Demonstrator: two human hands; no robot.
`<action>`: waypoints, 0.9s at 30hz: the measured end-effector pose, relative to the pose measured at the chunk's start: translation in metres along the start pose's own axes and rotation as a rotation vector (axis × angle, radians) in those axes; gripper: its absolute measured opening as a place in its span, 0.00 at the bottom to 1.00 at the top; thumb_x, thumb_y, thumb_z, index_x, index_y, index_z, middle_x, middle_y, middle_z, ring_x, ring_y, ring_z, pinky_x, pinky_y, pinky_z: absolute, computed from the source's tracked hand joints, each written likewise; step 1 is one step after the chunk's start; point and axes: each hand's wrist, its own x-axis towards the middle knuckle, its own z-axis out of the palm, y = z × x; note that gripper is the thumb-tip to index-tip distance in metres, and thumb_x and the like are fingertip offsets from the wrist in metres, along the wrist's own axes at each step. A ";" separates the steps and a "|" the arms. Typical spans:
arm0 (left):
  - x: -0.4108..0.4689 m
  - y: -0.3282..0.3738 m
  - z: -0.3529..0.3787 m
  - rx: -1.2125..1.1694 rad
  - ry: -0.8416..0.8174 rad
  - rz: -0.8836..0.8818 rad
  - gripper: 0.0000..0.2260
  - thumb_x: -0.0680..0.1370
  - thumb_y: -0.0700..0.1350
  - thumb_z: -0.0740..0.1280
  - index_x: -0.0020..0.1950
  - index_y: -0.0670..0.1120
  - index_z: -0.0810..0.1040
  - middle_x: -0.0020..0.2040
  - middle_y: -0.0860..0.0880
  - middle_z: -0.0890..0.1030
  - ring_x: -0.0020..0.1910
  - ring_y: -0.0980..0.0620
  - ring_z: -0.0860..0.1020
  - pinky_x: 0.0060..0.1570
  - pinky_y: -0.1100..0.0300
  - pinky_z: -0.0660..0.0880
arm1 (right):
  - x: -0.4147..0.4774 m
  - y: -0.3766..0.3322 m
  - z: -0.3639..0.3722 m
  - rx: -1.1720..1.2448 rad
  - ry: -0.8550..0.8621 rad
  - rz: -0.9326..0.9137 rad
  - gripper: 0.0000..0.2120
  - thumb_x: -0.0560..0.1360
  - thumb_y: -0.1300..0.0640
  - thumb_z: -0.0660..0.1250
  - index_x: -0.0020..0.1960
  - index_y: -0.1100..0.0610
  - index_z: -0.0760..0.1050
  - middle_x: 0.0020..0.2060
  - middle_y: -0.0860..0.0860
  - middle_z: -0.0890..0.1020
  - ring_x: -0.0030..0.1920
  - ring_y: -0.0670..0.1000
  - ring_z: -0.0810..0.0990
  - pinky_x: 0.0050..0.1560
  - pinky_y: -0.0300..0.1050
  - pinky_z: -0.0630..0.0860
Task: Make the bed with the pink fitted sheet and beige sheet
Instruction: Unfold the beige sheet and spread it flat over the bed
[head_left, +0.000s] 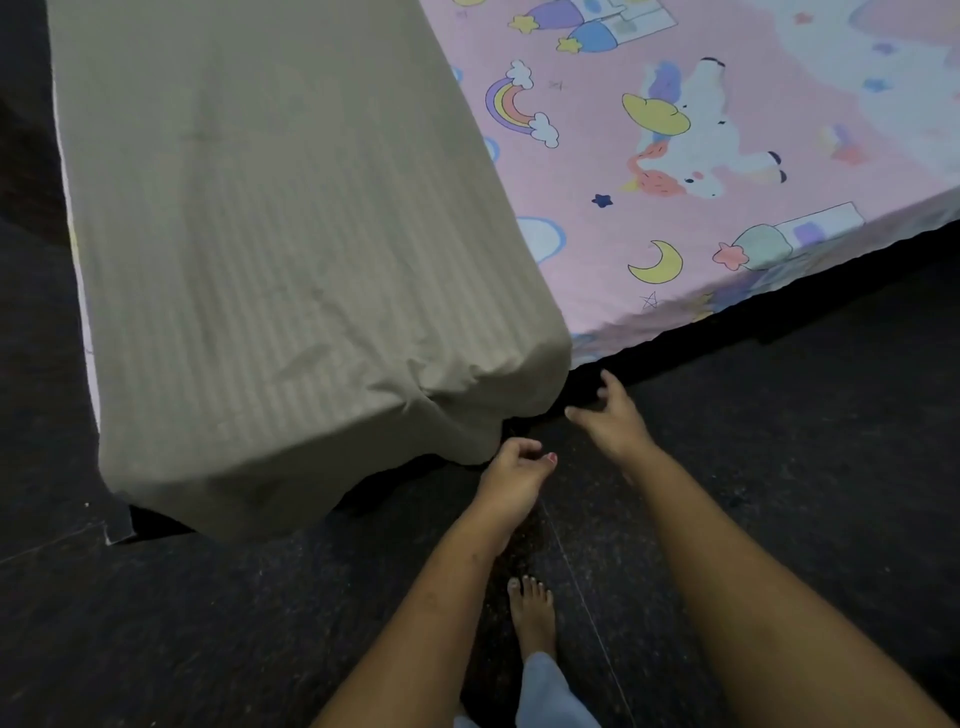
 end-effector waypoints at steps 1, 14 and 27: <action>0.002 0.002 -0.002 -0.011 0.015 -0.008 0.11 0.79 0.50 0.63 0.60 0.50 0.71 0.53 0.50 0.76 0.51 0.53 0.74 0.47 0.60 0.69 | 0.008 -0.010 0.001 0.043 0.017 -0.026 0.39 0.73 0.56 0.72 0.77 0.55 0.55 0.73 0.55 0.65 0.71 0.57 0.65 0.69 0.50 0.65; 0.015 0.009 -0.022 -0.230 0.175 -0.003 0.02 0.80 0.46 0.62 0.52 0.52 0.72 0.54 0.49 0.78 0.43 0.53 0.74 0.38 0.61 0.69 | 0.029 -0.041 -0.015 0.240 0.275 -0.274 0.12 0.80 0.52 0.62 0.51 0.61 0.76 0.45 0.54 0.79 0.47 0.50 0.75 0.48 0.43 0.70; 0.030 -0.002 -0.070 -0.228 0.567 0.197 0.06 0.76 0.38 0.65 0.50 0.48 0.74 0.46 0.48 0.79 0.43 0.53 0.75 0.40 0.64 0.69 | 0.059 -0.064 -0.031 -0.030 0.264 -0.088 0.23 0.66 0.32 0.66 0.50 0.47 0.68 0.47 0.48 0.77 0.53 0.56 0.76 0.61 0.59 0.71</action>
